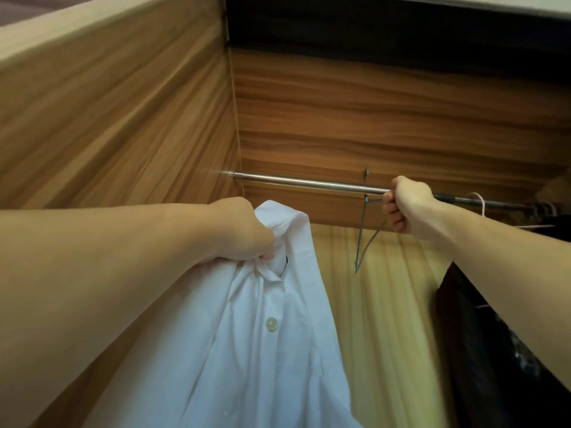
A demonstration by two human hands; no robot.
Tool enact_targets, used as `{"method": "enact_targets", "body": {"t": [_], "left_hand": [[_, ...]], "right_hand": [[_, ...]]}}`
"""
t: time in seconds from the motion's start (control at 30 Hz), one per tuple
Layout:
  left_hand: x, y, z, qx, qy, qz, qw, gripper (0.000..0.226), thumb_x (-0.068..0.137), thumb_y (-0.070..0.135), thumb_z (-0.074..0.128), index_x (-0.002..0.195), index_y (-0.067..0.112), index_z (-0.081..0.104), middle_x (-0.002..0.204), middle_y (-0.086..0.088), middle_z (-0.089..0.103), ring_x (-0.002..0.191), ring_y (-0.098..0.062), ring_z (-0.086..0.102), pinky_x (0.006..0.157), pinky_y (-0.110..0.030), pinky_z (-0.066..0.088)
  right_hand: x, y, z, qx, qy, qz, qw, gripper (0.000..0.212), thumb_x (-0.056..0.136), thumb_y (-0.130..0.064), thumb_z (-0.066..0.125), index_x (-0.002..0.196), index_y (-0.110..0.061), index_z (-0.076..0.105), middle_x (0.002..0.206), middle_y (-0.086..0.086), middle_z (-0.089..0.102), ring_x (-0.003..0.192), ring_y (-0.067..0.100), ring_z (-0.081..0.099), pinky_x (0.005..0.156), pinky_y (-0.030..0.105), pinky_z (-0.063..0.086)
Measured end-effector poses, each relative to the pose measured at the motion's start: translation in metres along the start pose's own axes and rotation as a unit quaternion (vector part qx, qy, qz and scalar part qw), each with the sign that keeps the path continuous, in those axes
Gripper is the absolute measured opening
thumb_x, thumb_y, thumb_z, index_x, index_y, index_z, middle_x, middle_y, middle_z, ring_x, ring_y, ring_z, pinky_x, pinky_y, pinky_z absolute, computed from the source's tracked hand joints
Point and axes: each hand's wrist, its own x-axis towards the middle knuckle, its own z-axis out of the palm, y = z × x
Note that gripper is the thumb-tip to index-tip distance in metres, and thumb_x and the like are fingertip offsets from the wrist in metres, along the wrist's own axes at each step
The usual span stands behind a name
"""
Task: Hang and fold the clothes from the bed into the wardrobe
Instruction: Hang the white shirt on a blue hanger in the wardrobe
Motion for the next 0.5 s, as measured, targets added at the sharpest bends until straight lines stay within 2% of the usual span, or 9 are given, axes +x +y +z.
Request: {"method": "enact_targets", "body": {"t": [0.1,0.23,0.37,0.43,0.5], "left_hand": [[0.002,-0.001,0.0,0.015,0.003,0.009,1.0,0.026,0.075,0.029,0.075,0.083,0.011,0.059,0.079,-0.005,0.059,0.069,-0.023,0.055,0.054,-0.026,0.04],[0.004,-0.002,0.001,0.04,0.007,0.013,0.999,0.027,0.076,0.031,0.074,0.074,0.013,0.055,0.077,-0.004,0.058,0.068,-0.022,0.053,0.054,-0.027,0.038],[0.002,-0.005,0.002,0.047,0.01,0.004,0.999,0.025,0.076,0.03,0.074,0.073,0.012,0.057,0.076,-0.004,0.059,0.066,-0.022,0.054,0.054,-0.026,0.039],[0.002,-0.007,0.004,0.055,0.009,0.002,0.998,0.025,0.076,0.03,0.074,0.071,0.012,0.057,0.073,-0.004,0.059,0.065,-0.022,0.054,0.055,-0.026,0.039],[0.002,-0.009,0.005,0.057,0.007,0.0,0.998,0.025,0.075,0.03,0.075,0.069,0.012,0.058,0.073,-0.005,0.06,0.067,-0.023,0.056,0.057,-0.026,0.041]], "right_hand": [[0.002,0.0,-0.012,0.029,0.01,-0.002,1.0,0.036,0.095,-0.029,0.027,0.062,-0.02,0.037,0.038,-0.004,0.032,0.038,0.013,0.019,0.041,0.022,0.016],[0.009,-0.005,-0.019,0.108,0.017,-0.009,0.994,0.033,0.094,-0.028,0.025,0.064,-0.02,0.036,0.039,-0.004,0.031,0.041,0.014,0.017,0.045,0.023,0.014],[0.013,-0.002,-0.024,0.187,-0.046,0.041,0.98,0.032,0.09,-0.021,0.021,0.06,-0.022,0.031,0.045,-0.005,0.025,0.043,0.013,0.012,0.048,0.025,0.01],[0.016,0.015,-0.02,0.207,-0.082,0.065,0.973,0.034,0.094,-0.017,0.02,0.064,-0.019,0.037,0.053,-0.003,0.032,0.04,0.011,0.019,0.043,0.021,0.014],[0.019,0.037,-0.01,0.209,-0.056,0.088,0.972,0.036,0.098,-0.012,0.02,0.07,-0.014,0.042,0.064,0.003,0.038,0.047,0.011,0.034,0.036,0.015,0.021]]}}
